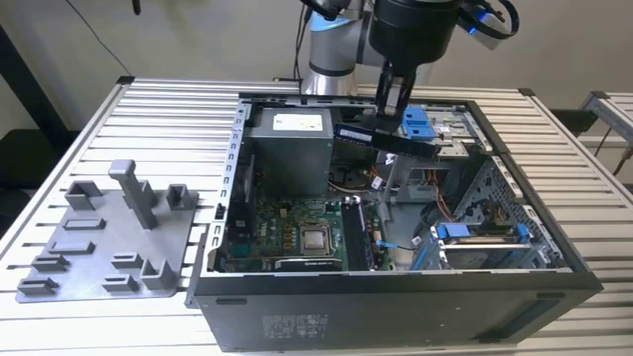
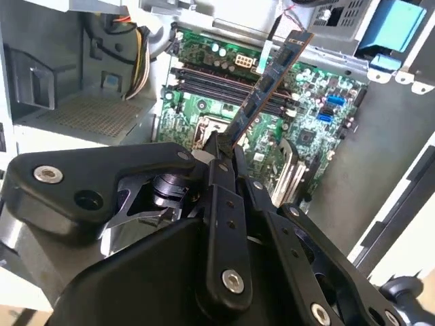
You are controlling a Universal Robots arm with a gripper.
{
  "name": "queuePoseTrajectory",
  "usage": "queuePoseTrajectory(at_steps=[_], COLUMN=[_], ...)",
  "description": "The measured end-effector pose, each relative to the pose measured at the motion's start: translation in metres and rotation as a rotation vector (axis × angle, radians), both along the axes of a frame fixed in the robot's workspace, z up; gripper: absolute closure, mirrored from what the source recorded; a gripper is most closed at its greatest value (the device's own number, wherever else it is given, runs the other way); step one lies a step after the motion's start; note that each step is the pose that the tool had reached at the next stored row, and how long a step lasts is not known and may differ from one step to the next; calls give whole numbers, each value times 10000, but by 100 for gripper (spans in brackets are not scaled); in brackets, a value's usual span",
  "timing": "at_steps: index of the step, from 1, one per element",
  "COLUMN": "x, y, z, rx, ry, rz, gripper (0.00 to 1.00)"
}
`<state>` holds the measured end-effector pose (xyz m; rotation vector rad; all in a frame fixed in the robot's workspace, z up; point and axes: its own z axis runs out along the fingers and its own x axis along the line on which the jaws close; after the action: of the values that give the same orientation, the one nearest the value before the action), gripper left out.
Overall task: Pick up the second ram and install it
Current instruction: 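Insert the second ram into the second slot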
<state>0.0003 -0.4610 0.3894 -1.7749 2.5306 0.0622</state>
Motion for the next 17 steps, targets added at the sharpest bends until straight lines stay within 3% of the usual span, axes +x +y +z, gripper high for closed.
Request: queuePoseTrajectory(at_steps=[17], x=[0], y=[0], z=[-41], rx=[1], ry=[120], rz=[-2775], gripper=[86])
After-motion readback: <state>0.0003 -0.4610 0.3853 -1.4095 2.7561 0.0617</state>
